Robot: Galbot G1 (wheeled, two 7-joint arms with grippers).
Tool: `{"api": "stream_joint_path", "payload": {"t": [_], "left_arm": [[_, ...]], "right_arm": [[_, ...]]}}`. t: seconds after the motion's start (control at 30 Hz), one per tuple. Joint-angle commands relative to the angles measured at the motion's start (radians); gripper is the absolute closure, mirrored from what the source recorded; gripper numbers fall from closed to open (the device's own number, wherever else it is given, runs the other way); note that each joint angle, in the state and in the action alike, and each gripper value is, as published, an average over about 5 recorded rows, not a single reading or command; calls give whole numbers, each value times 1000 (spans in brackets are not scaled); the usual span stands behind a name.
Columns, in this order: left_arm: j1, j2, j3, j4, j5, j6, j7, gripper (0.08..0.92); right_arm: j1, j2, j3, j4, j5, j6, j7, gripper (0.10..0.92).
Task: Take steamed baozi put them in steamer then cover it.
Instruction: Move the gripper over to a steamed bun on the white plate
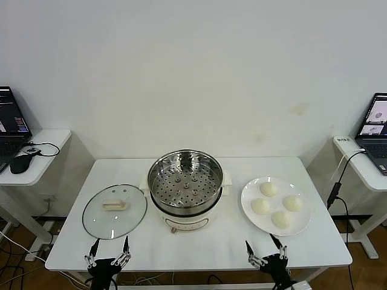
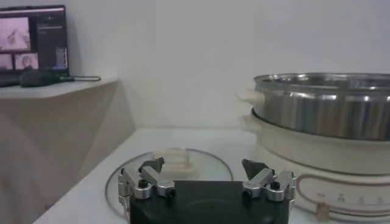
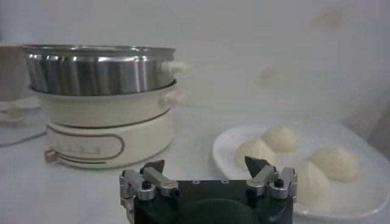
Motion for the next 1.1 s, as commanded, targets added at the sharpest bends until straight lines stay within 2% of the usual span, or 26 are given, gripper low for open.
{"api": "stream_joint_path", "payload": {"t": [0.03, 0.3, 0.6, 0.83, 1.1], "left_arm": [[-27, 16, -7, -18, 48, 25, 25, 177], [-39, 19, -6, -16, 61, 41, 28, 177], [-39, 15, -27, -13, 110, 33, 24, 177], [-34, 8, -47, -20, 131, 23, 21, 177], [-27, 8, -59, -17, 133, 22, 21, 177]], "right_arm": [[98, -110, 45, 2, -124, -36, 13, 203], [291, -350, 69, -127, -279, -67, -75, 203], [598, -564, -67, -358, -564, -41, -295, 203], [995, -689, -379, -571, -528, 1, -473, 202], [1412, -689, -812, -730, -391, 9, -684, 203]]}}
